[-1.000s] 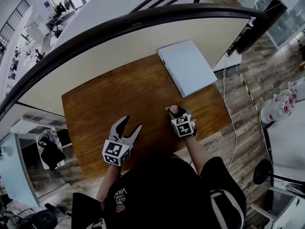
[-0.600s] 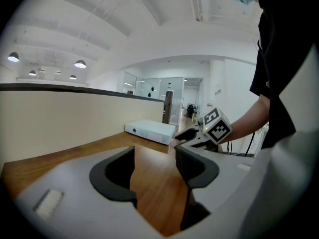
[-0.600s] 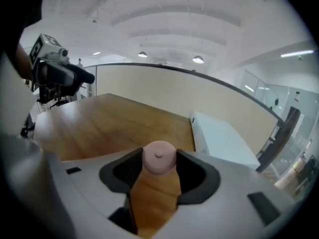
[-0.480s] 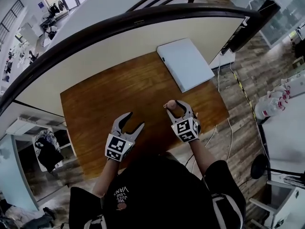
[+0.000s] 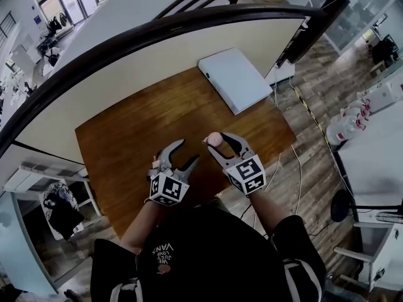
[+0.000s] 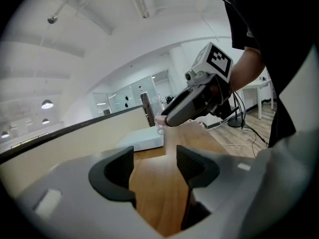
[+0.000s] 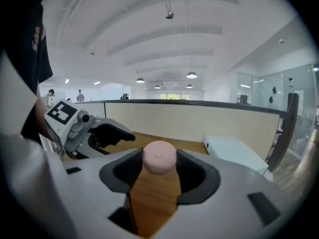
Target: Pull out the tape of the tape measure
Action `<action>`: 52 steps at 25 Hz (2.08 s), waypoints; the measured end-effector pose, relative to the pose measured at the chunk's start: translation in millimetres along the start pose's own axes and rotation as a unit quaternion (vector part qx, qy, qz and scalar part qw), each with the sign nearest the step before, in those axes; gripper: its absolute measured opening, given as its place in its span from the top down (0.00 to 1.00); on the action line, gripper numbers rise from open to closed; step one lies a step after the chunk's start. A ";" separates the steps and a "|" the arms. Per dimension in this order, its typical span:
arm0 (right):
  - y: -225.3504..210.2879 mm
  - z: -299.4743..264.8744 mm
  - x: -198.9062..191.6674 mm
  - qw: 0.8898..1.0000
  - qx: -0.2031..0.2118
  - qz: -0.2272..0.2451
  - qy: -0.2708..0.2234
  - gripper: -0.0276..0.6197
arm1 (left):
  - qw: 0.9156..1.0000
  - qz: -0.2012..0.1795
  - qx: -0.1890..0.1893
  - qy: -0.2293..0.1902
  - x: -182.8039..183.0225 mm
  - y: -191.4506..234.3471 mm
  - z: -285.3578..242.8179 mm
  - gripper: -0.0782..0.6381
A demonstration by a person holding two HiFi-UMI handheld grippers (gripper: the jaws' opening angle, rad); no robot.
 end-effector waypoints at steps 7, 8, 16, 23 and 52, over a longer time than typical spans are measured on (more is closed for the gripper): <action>43.5 10.5 -3.7 0.998 0.004 -0.056 -0.020 0.62 | 0.997 -0.070 -0.010 -0.037 4.0 -5.7 19.0 0.54; 48.7 12.5 -5.2 0.998 0.005 -0.063 -0.022 0.62 | 0.996 -0.080 -0.015 -0.044 6.3 -8.6 22.2 0.54; 78.4 25.1 -15.5 0.997 0.011 -0.078 -0.014 0.62 | 0.984 -0.152 -0.039 -0.080 23.2 -27.7 47.4 0.64; 96.2 29.8 -16.2 0.997 0.011 -0.079 -0.023 0.62 | 0.978 -0.183 -0.048 -0.088 21.9 -36.5 66.7 0.79; 95.1 35.6 -38.0 0.994 -0.102 -0.044 -0.003 0.62 | 0.974 0.068 -0.151 -0.152 4.8 -12.8 99.7 0.81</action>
Point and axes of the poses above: the fingertips, and each gripper's own axes: z backward along the fingers, y to its left, x out of its top, the point moved 6 cm from there along z, backward along the fingers, and after that the axes turned 6 degrees about -z, right-handed, at the moved point
